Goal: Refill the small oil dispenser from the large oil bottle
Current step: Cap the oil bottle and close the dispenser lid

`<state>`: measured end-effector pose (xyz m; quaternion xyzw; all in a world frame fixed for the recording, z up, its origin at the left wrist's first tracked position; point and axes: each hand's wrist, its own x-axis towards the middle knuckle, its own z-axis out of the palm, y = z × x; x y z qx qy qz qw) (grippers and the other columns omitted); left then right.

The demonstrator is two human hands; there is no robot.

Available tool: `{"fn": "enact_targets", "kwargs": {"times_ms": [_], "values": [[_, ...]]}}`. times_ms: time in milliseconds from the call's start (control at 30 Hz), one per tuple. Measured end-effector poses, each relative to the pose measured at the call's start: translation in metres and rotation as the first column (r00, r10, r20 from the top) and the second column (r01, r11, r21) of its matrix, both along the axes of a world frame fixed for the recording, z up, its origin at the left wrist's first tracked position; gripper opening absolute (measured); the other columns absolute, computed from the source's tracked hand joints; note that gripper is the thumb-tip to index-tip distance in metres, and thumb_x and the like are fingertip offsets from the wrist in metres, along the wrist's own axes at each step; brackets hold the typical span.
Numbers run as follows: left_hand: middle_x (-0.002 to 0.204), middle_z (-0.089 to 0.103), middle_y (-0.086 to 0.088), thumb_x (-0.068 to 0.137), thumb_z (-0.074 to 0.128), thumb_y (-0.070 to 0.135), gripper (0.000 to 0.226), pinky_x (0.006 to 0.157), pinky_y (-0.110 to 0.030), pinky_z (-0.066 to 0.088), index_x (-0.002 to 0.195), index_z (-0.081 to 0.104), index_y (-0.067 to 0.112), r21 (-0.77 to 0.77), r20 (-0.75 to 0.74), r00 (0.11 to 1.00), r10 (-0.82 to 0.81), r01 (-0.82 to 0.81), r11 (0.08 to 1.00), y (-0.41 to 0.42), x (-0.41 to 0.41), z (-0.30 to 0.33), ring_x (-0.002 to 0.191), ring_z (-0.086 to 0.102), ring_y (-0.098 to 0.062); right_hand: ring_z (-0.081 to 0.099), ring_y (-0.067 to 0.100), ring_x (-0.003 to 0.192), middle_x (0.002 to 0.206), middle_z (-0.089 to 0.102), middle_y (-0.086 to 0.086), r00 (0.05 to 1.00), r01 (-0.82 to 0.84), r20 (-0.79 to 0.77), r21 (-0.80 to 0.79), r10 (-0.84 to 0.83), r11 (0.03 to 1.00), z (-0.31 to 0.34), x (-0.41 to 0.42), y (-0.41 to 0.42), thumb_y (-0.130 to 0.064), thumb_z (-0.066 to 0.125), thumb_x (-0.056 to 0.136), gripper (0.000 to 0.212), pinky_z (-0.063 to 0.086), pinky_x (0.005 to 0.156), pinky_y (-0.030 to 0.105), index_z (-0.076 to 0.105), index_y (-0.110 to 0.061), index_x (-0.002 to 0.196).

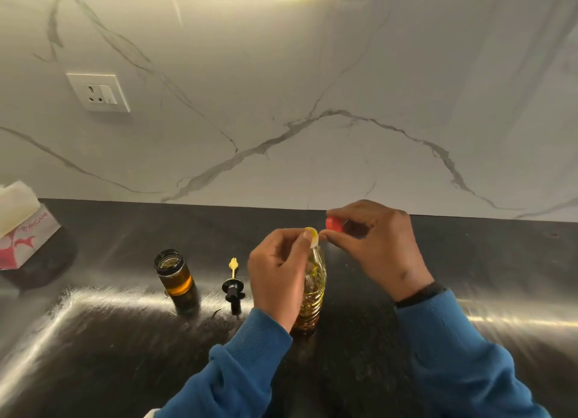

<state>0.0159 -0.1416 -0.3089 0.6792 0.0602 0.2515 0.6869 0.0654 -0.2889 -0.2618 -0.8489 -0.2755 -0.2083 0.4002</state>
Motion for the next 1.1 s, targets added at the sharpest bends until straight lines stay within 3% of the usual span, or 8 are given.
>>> {"fn": "enact_targets", "kwargs": {"times_ms": [67, 167, 300, 400, 567, 700, 867, 1100], "values": [[0.096, 0.068, 0.009, 0.082, 0.081, 0.022, 0.028, 0.07, -0.021, 0.054, 0.105, 0.068, 0.031, 0.195, -0.018, 0.994, 0.109, -0.103, 0.975, 0.004, 0.008, -0.017, 0.085, 0.065, -0.007, 0.062, 0.001, 0.078, 0.094, 0.071, -0.007, 0.999, -0.011, -0.052, -0.089, 0.006, 0.996, 0.007, 0.009, 0.007, -0.033, 0.083, 0.074, 0.035, 0.055, 0.074, 0.017, 0.077, -0.019, 0.104], [0.112, 0.064, 0.019, 0.072, 0.085, 0.036, 0.053, 0.086, -0.013, 0.049, 0.12, 0.064, 0.032, 0.334, -0.097, 0.994, 0.043, -0.008, 0.943, 0.007, 0.021, -0.031, 0.105, 0.06, 0.004, 0.058, 0.003, 0.083, 0.099, 0.068, -0.006, 0.995, -0.057, -0.098, -0.231, 0.035, 0.971, 0.013, 0.017, 0.023, -0.028, 0.082, 0.077, 0.033, 0.05, 0.077, 0.015, 0.076, -0.02, 0.108], [0.085, 0.069, 0.013, 0.08, 0.079, 0.031, 0.015, 0.074, -0.027, 0.057, 0.087, 0.067, 0.038, 0.356, -0.049, 0.997, -0.066, 0.079, 0.931, 0.008, 0.038, -0.041, 0.083, 0.066, -0.007, 0.056, 0.005, 0.092, 0.106, 0.066, -0.005, 0.982, -0.121, -0.183, -0.387, 0.052, 0.914, 0.017, 0.024, 0.031, -0.026, 0.08, 0.08, 0.031, 0.043, 0.078, 0.01, 0.075, -0.022, 0.111], [0.09, 0.07, 0.012, 0.085, 0.073, 0.033, 0.009, 0.077, -0.035, 0.059, 0.094, 0.071, 0.033, 0.315, -0.003, 0.991, -0.132, 0.127, 0.941, 0.009, 0.046, -0.049, 0.088, 0.067, -0.013, 0.057, 0.005, 0.091, 0.105, 0.067, -0.006, 0.976, -0.136, -0.21, -0.43, 0.048, 0.892, 0.017, 0.029, 0.03, -0.028, 0.079, 0.081, 0.031, 0.047, 0.079, 0.014, 0.076, -0.023, 0.111], [0.09, 0.068, 0.014, 0.086, 0.065, 0.042, 0.015, 0.077, -0.023, 0.053, 0.095, 0.069, 0.03, 0.279, 0.075, 0.977, -0.202, 0.174, 0.944, 0.006, 0.047, -0.051, 0.09, 0.065, -0.013, 0.055, 0.004, 0.081, 0.092, 0.062, -0.011, 0.968, -0.166, -0.247, -0.476, 0.05, 0.864, 0.019, 0.035, 0.035, -0.029, 0.078, 0.082, 0.028, 0.04, 0.067, 0.009, 0.077, -0.02, 0.109], [0.094, 0.07, 0.013, 0.085, 0.067, 0.041, 0.015, 0.08, -0.023, 0.054, 0.097, 0.07, 0.031, 0.253, 0.093, 0.972, -0.217, 0.188, 0.949, 0.007, 0.05, -0.053, 0.094, 0.066, -0.014, 0.059, 0.003, 0.075, 0.082, 0.06, -0.014, 0.958, -0.128, -0.286, -0.418, 0.003, 0.9, 0.017, 0.041, 0.038, -0.031, 0.081, 0.078, 0.022, 0.04, 0.062, 0.007, 0.079, -0.016, 0.095], [0.094, 0.069, 0.012, 0.084, 0.068, 0.039, 0.018, 0.08, -0.043, 0.059, 0.099, 0.07, 0.029, 0.19, 0.068, 0.971, -0.229, 0.213, 0.958, 0.012, 0.053, -0.059, 0.093, 0.067, -0.019, 0.06, 0.006, 0.072, 0.081, 0.066, -0.005, 0.967, 0.067, -0.202, -0.381, -0.153, 0.922, -0.003, 0.032, 0.044, -0.053, 0.072, 0.08, 0.037, 0.048, 0.064, 0.015, 0.074, -0.017, 0.085], [0.104, 0.071, 0.002, 0.09, 0.068, 0.035, 0.027, 0.086, -0.05, 0.056, 0.109, 0.072, 0.016, 0.21, 0.092, 0.958, -0.27, 0.247, 0.946, 0.019, 0.056, -0.06, 0.101, 0.066, -0.024, 0.068, 0.002, 0.093, 0.114, 0.071, -0.016, 0.919, -0.2, -0.349, -0.014, 0.183, 0.98, -0.021, 0.035, 0.021, -0.024, 0.079, 0.082, 0.029, 0.058, 0.083, 0.027, 0.076, -0.025, 0.111]]}}
